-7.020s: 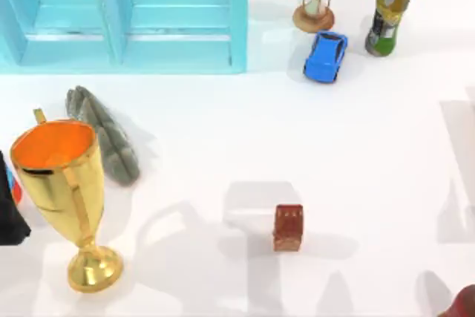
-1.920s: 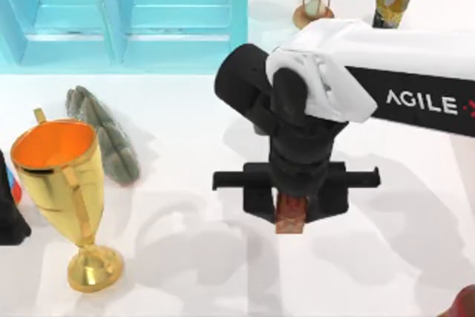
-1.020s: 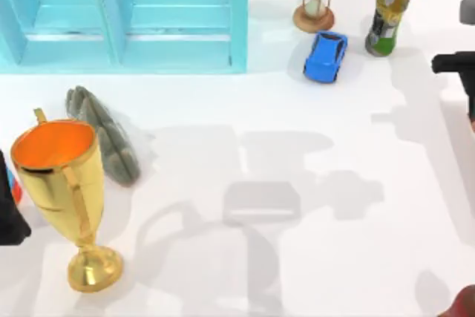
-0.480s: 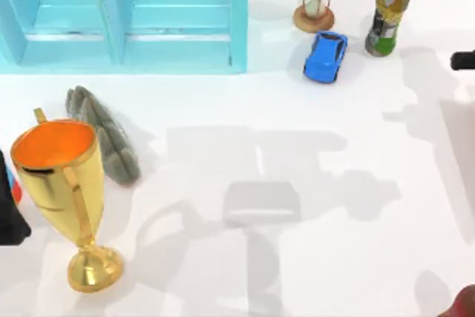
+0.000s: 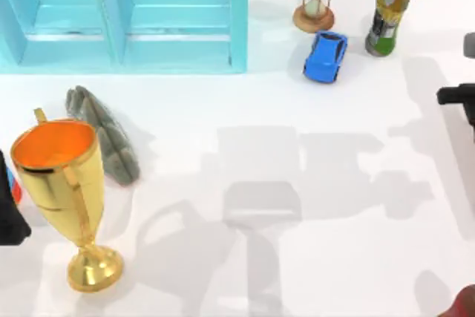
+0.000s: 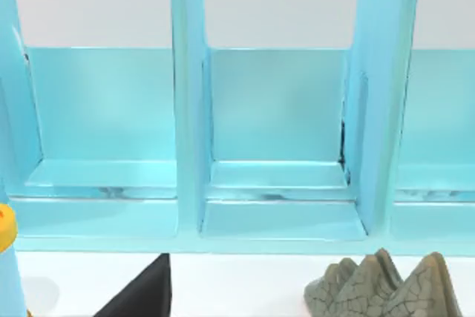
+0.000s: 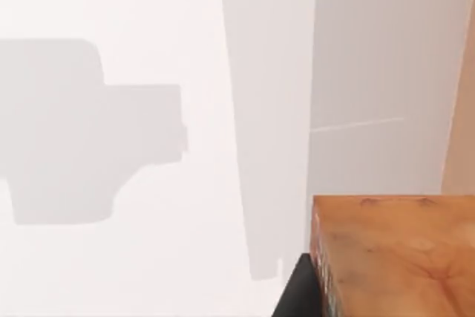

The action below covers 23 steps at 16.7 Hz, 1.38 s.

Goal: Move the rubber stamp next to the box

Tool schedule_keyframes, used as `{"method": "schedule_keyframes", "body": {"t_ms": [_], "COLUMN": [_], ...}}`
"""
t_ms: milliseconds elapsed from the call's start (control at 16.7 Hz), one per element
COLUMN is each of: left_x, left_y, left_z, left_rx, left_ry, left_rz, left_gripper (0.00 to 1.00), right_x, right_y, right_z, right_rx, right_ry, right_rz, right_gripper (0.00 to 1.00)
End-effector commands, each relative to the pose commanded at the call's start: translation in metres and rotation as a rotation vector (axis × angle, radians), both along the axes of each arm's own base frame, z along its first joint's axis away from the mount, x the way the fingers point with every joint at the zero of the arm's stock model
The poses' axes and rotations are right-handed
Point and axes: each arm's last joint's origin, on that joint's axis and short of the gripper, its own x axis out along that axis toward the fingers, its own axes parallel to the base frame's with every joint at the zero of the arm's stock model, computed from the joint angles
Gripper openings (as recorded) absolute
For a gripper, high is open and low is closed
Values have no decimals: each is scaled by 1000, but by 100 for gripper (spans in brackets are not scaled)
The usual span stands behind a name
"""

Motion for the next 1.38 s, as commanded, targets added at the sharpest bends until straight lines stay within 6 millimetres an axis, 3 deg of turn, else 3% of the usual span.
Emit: {"method": "schedule_keyframes", "body": {"t_ms": [420,1200,1380], "left_x": [0,0,0], "left_y": [0,0,0], "left_z": [0,0,0], "left_rx": [0,0,0], "left_ry": [0,0,0], "left_rz": [0,0,0], "left_gripper": [100,100,100], "right_x": [-3,-3,-3], "right_y": [-1,-1,-1], "right_z": [-8,-8,-8], "right_rx": [39,39,39], "right_ry": [-39,-39,-39], "right_rz": [10,10,10], "right_gripper": [0,98,100]}}
